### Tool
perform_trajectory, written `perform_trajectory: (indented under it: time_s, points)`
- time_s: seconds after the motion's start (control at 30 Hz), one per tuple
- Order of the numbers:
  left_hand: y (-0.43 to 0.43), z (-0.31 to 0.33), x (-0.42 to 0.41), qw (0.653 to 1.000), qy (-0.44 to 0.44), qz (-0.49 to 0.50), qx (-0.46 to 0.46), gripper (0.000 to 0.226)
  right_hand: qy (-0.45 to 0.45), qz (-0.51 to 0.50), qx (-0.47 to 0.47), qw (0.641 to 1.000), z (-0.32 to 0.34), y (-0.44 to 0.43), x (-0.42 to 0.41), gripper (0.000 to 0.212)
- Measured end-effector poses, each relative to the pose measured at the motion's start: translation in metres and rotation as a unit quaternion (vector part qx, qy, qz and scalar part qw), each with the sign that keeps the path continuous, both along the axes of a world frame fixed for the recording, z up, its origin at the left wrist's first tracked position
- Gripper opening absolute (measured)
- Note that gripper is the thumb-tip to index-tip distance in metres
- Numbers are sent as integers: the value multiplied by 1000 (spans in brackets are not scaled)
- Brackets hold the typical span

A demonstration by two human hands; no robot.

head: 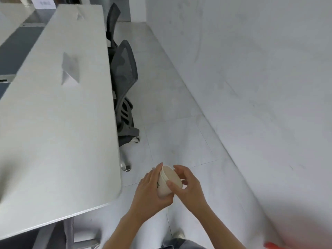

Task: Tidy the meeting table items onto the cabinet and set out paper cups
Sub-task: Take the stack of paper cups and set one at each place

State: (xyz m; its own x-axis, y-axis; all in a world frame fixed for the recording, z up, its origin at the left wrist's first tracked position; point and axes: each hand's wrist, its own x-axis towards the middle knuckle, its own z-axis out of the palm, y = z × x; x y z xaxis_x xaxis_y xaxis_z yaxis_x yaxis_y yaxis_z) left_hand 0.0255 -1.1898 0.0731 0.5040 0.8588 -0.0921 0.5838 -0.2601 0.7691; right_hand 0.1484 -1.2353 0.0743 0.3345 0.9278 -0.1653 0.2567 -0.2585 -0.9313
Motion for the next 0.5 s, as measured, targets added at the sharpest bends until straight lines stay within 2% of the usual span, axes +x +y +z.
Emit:
perform_trajectory:
  time_s: [0.2, 0.37, 0.5]
  points:
    - [-20, -2, 70, 995, 43, -85, -10, 86, 52, -50, -16, 997, -13, -36, 71, 49]
    - [-3, -7, 94, 995, 68, -75, -15, 89, 81, -25, -34, 996, -18, -19, 100, 40]
    - [22, -8, 129, 994, 75, -80, -10, 90, 101, -46, -38, 993, -19, 4, 133, 39]
